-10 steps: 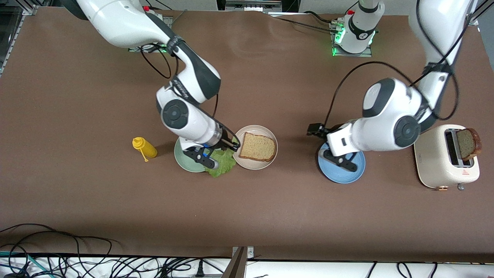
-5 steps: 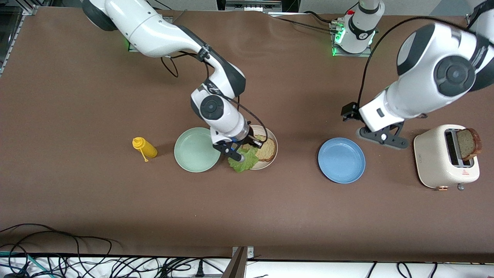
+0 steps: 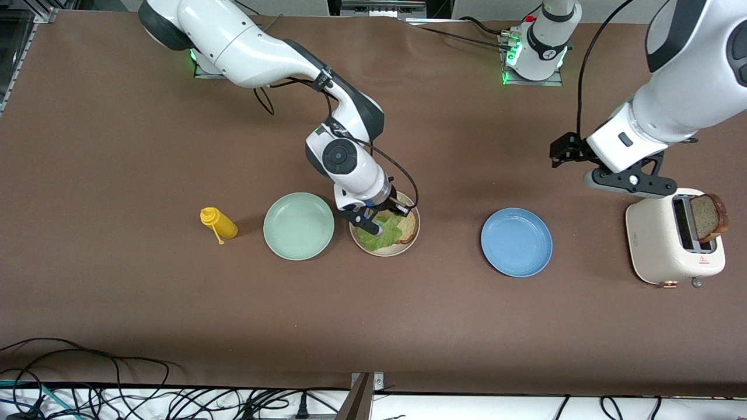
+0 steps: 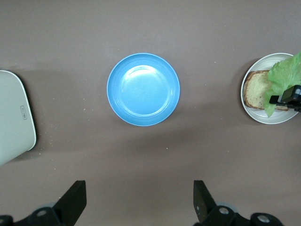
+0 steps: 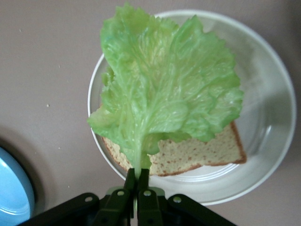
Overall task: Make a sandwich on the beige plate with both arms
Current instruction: 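Open the right gripper and draw it back from the beige plate, then reach the right gripper to the yellow mustard bottle and grasp it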
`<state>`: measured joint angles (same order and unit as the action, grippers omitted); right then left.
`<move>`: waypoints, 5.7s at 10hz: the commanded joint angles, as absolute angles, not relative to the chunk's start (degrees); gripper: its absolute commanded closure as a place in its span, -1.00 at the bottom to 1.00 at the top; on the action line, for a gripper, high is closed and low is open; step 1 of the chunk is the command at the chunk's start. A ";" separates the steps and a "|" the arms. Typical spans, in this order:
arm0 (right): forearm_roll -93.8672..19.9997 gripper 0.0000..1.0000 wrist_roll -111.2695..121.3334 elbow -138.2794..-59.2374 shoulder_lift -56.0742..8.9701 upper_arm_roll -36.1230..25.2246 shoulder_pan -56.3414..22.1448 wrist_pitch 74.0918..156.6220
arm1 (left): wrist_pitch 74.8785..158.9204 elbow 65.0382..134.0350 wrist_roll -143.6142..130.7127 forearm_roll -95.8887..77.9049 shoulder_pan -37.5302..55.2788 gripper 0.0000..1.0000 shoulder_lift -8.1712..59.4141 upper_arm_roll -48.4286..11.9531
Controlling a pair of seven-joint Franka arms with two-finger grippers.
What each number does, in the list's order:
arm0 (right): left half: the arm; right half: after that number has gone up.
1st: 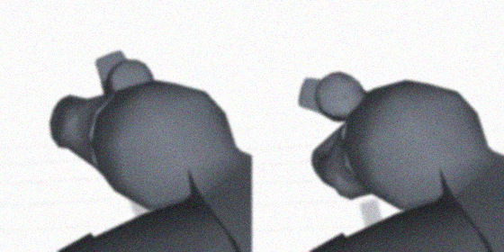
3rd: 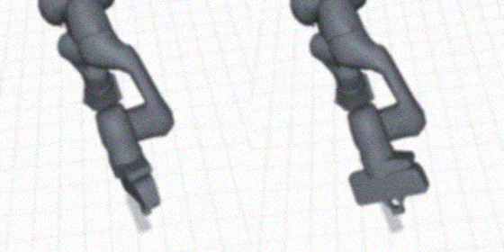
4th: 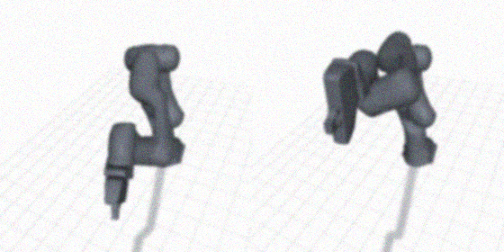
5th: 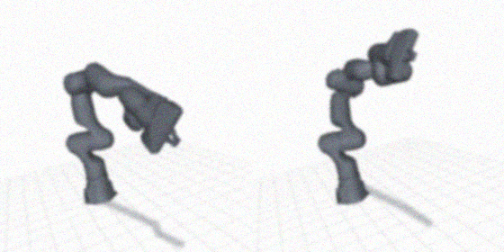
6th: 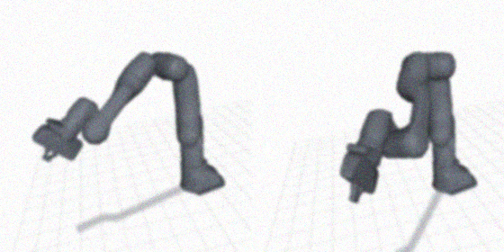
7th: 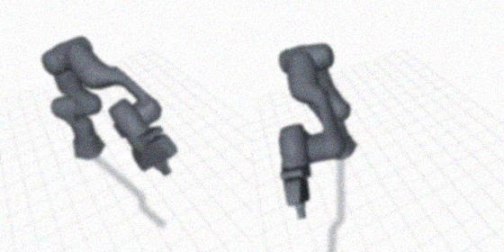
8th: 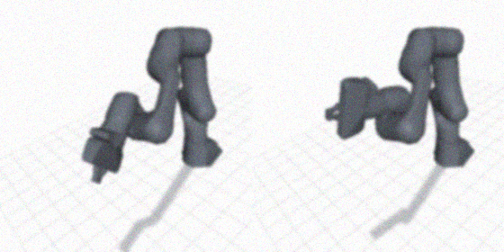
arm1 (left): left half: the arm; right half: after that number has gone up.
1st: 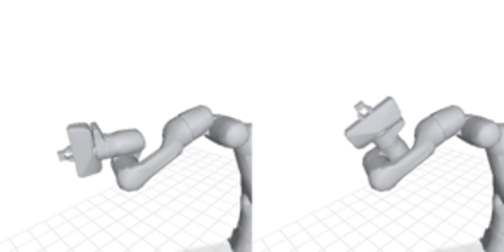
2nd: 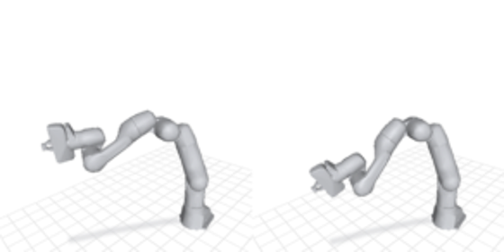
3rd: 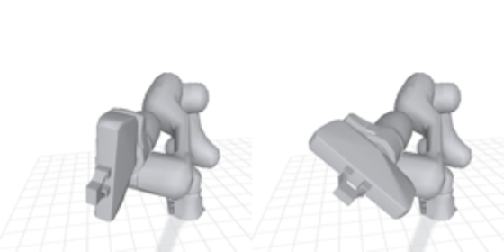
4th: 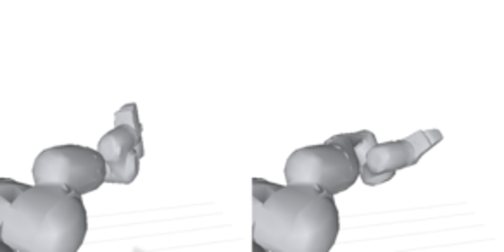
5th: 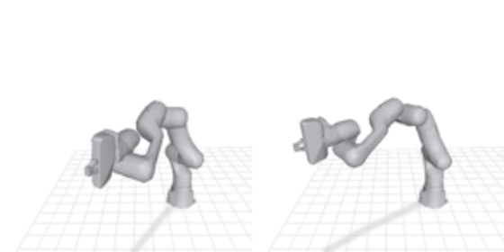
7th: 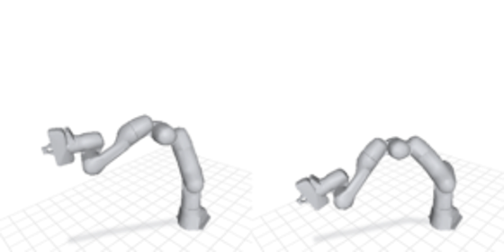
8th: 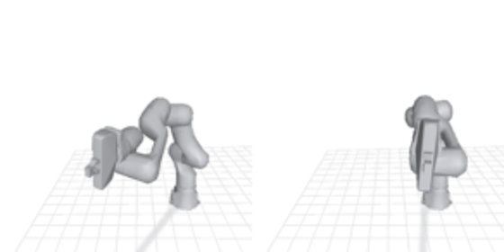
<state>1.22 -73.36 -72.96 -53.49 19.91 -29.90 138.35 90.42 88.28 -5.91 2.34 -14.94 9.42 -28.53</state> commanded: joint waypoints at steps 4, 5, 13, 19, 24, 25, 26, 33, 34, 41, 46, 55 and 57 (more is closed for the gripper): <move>1.76 -0.88 -76.55 -71.10 -53.27 19.51 -29.89 131.54 | 88.42 87.80 -5.89 2.38 -15.56 -1.00 8.17 -28.83; 1.76 -1.00 -76.64 -71.02 -52.39 19.60 -28.93 128.27 | 88.50 87.80 -6.32 1.85 -13.99 -1.00 8.17 -27.35; 0.18 -1.00 -57.00 -71.63 -36.85 23.91 -9.69 94.80 | 89.12 92.79 -6.41 3.23 4.91 -1.00 1.07 -5.71; 0.09 -1.00 -27.99 -72.77 -29.54 23.38 5.69 77.97 | 92.29 98.44 -6.42 1.06 4.66 -1.00 -2.81 -5.80; 0.88 -1.00 -9.51 -76.82 -25.23 16.00 6.33 80.15 | 92.29 97.65 -6.42 0.97 5.36 -1.00 -2.46 -5.89; 0.88 -1.00 -7.67 -77.25 -24.96 15.74 6.42 81.37 | 92.29 97.65 -6.42 0.97 5.36 -1.00 -2.46 -5.98; 0.70 -1.00 -1.73 -79.08 -23.22 13.21 6.24 84.08 | 92.37 97.65 -6.42 0.97 5.36 -1.00 -2.46 -5.98; -9.98 -1.00 28.15 -110.36 -7.66 6.51 6.06 115.55 | 92.29 97.73 -6.50 0.88 5.36 -1.00 -2.46 -5.89; -10.80 -1.00 32.04 -114.65 -5.38 5.46 6.06 119.40 | 92.29 97.73 -6.50 0.88 5.27 -1.00 -2.46 -5.89; -22.94 -1.00 65.07 -119.53 -8.60 2.47 6.24 130.33 | 92.29 97.73 -6.50 0.88 5.27 -1.00 -2.46 -5.89; -44.10 -1.00 93.40 -119.18 -17.66 0.35 6.33 132.01 | 92.29 97.73 -6.42 0.97 5.27 -1.00 -2.46 -5.89; -59.68 -1.00 115.31 -118.48 -28.47 1.14 6.15 131.92 | 92.29 97.73 -6.42 0.97 5.27 -1.00 -2.46 -5.89; -59.77 -1.00 115.31 -117.34 -29.35 2.28 6.15 131.92 | 92.29 97.73 -6.42 0.97 5.36 -1.00 -2.46 -5.89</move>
<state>-58.25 114.10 -118.94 -28.27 1.66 6.26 131.86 91.93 97.01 -6.27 1.20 4.90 -1.45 -6.25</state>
